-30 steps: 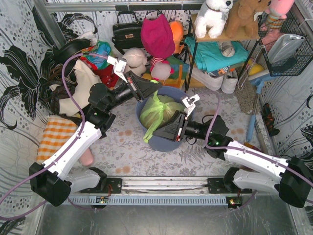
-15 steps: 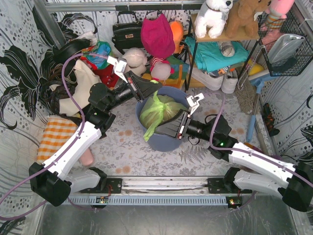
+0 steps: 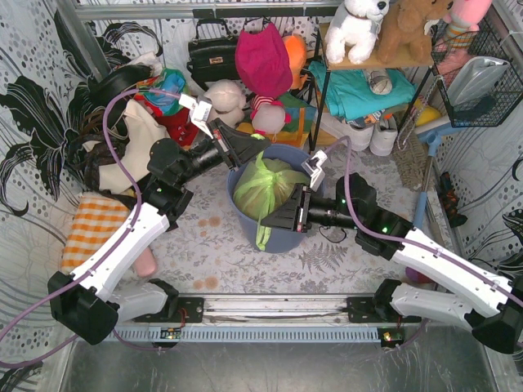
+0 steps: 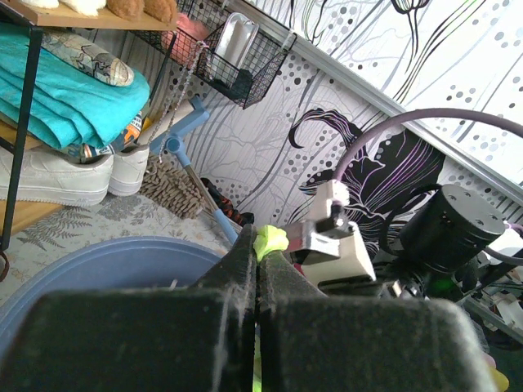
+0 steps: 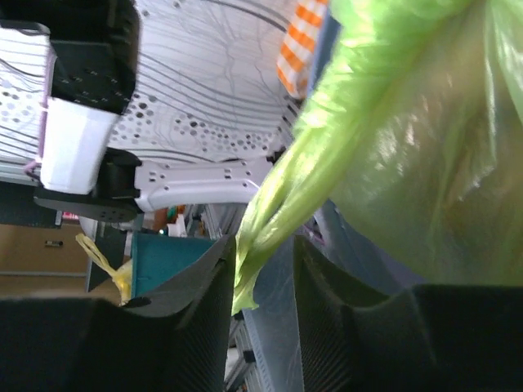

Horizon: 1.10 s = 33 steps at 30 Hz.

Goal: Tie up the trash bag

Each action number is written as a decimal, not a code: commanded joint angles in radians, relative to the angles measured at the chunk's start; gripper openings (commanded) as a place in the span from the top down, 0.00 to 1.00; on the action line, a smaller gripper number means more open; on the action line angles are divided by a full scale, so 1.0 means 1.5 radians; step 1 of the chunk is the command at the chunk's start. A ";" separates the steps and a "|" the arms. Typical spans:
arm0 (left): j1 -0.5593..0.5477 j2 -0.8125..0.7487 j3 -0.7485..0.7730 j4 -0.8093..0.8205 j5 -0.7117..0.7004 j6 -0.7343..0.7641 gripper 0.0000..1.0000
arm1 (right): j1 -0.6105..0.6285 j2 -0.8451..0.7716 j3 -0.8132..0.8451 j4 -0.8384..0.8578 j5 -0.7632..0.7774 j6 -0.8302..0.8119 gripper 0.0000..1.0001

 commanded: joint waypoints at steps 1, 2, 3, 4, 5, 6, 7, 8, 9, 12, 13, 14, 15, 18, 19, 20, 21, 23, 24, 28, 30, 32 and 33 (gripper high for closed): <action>0.002 -0.015 0.008 0.022 -0.001 0.009 1.00 | 0.007 0.007 0.036 -0.109 -0.042 -0.002 0.67; 0.001 -0.015 0.008 0.022 -0.001 0.010 1.00 | 0.009 0.003 0.033 -0.117 -0.042 0.001 0.66; 0.002 -0.015 0.008 0.023 -0.001 0.010 1.00 | 0.012 -0.002 0.032 -0.123 -0.041 0.006 0.65; 0.001 -0.015 0.008 0.023 -0.001 0.010 1.00 | 0.014 -0.005 0.032 -0.131 -0.040 0.008 0.64; 0.001 -0.015 0.007 0.024 0.000 0.010 1.00 | 0.016 -0.007 0.036 -0.139 -0.039 0.010 0.64; 0.001 -0.014 0.007 0.025 0.000 0.010 1.00 | 0.019 -0.008 0.040 -0.152 -0.037 0.010 0.64; 0.001 -0.014 0.007 0.026 0.000 0.010 1.00 | 0.021 -0.010 0.047 -0.164 -0.035 0.008 0.64; 0.001 -0.013 0.006 0.026 0.000 0.010 1.00 | 0.025 -0.010 0.054 -0.175 -0.030 0.006 0.64; 0.001 -0.013 0.006 0.028 0.000 0.009 1.00 | 0.028 -0.010 0.058 -0.186 -0.025 0.004 0.64; 0.001 -0.014 0.003 0.031 0.000 0.007 1.00 | 0.034 -0.015 0.065 -0.208 -0.011 0.003 0.64; 0.001 -0.015 0.003 0.031 0.000 0.007 1.00 | 0.036 -0.014 0.070 -0.216 -0.005 0.002 0.64; 0.001 -0.016 0.002 0.031 0.000 0.007 1.00 | 0.037 -0.016 0.076 -0.227 0.001 -0.001 0.64; 0.001 -0.015 0.002 0.031 -0.001 0.007 1.00 | 0.039 -0.016 0.083 -0.242 0.008 -0.004 0.64; 0.001 -0.015 0.001 0.032 -0.001 0.007 1.00 | 0.042 -0.014 0.109 -0.282 0.039 -0.020 0.64; 0.001 -0.015 0.002 0.033 -0.001 0.007 1.00 | 0.042 -0.013 0.116 -0.293 0.049 -0.025 0.64; 0.001 -0.015 0.002 0.034 -0.001 0.006 1.00 | 0.043 -0.008 0.123 -0.303 0.059 -0.030 0.64; 0.001 -0.015 0.001 0.035 -0.001 0.005 1.00 | 0.042 -0.004 0.131 -0.320 0.069 -0.036 0.65; 0.002 -0.013 0.002 0.035 0.000 0.005 1.00 | 0.043 0.008 0.147 -0.347 0.088 -0.046 0.67; 0.001 -0.013 0.003 0.035 0.001 0.006 1.00 | 0.043 0.014 0.156 -0.361 0.099 -0.052 0.68; 0.001 -0.014 0.005 0.032 0.002 0.007 1.00 | 0.045 0.038 0.187 -0.405 0.127 -0.072 0.73; 0.001 -0.014 0.006 0.031 0.002 0.009 1.00 | 0.048 0.051 0.199 -0.419 0.132 -0.079 0.75; 0.001 -0.013 0.009 0.030 0.003 0.010 1.00 | 0.052 0.061 0.212 -0.441 0.135 -0.084 0.79; 0.001 -0.014 0.010 0.029 0.004 0.009 1.00 | 0.056 0.068 0.220 -0.452 0.137 -0.088 0.80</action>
